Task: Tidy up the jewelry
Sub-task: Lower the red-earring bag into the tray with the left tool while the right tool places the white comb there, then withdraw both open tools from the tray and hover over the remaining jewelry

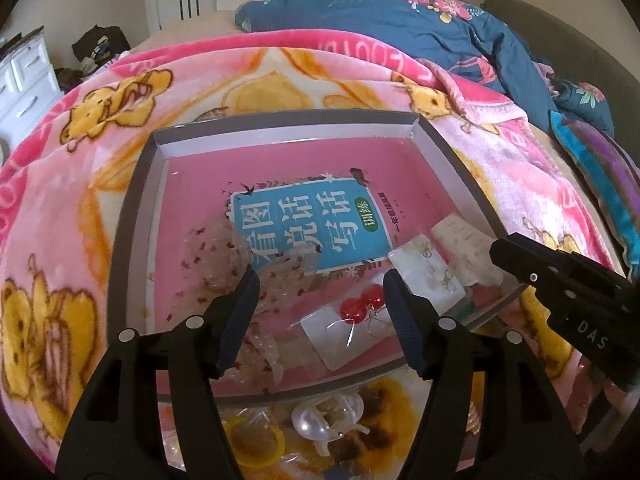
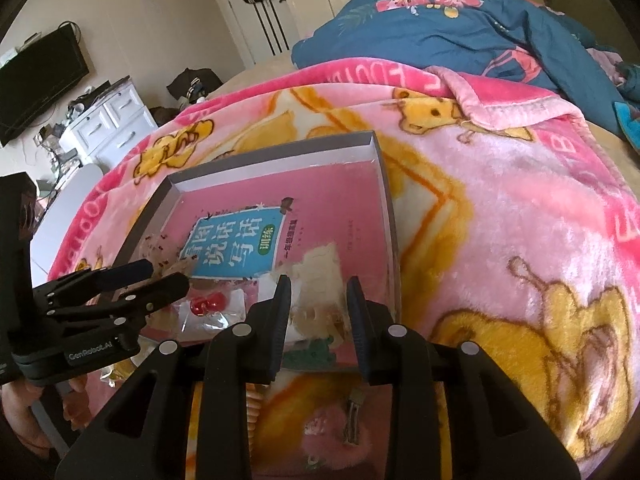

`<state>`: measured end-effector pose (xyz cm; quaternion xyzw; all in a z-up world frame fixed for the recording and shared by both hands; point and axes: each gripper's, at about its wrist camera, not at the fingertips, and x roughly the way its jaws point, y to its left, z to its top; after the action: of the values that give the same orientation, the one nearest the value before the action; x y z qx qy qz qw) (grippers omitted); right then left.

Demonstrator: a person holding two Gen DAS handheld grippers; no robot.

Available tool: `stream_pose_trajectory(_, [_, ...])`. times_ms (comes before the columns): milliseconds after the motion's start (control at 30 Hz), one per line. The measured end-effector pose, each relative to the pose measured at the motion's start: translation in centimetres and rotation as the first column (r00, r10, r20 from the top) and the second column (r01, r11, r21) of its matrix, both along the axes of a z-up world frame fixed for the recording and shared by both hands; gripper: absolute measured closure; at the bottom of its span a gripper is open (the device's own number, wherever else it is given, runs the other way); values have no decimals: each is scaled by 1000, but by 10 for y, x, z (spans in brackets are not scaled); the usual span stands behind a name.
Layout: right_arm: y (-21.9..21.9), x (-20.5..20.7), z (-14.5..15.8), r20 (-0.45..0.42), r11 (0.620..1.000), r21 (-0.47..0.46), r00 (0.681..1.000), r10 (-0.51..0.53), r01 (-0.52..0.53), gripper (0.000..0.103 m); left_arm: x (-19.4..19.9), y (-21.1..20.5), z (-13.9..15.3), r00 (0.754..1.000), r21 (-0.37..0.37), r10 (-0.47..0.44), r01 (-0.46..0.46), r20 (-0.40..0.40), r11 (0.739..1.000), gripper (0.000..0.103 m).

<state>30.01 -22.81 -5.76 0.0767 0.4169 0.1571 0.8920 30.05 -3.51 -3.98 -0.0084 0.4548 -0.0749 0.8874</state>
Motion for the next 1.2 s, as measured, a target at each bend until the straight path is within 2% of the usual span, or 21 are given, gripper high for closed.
stream_pose_trajectory(400, [-30, -35, 30, 57, 997, 57, 997, -48, 45, 59, -19, 5, 25, 999, -22, 11, -10, 38, 1000, 47])
stream_pose_trajectory(667, [-50, -68, 59, 131, 996, 65, 989, -74, 66, 38, -42, 9, 51, 997, -39, 20, -17, 79, 999, 44])
stream_pose_trajectory(733, [-51, -78, 68, 156, 997, 55, 985, -71, 63, 36, -48, 10, 57, 996, -36, 22, -19, 89, 999, 43])
stream_pose_trajectory(833, [-50, -90, 80, 187, 997, 52, 980, -63, 54, 29, -59, 12, 66, 994, -39, 28, -24, 105, 999, 38])
stream_pose_trajectory(1033, [-50, -112, 99, 223, 998, 54, 974, -48, 37, 26, -79, 15, 86, 991, -46, 35, -29, 131, 999, 25])
stream_pose_trajectory(1100, [-50, -121, 106, 234, 998, 55, 971, -51, 40, 19, -88, 16, 92, 989, -46, 35, -29, 147, 999, 15])
stream_pose_trajectory(1133, [-50, -127, 110, 246, 997, 55, 968, -58, 46, 15, -91, 17, 95, 988, -49, 35, -28, 153, 998, 13])
stream_pose_trajectory(1200, [-50, -135, 116, 263, 997, 54, 963, -64, 51, 15, -99, 17, 99, 986, -55, 32, -24, 164, 998, 12])
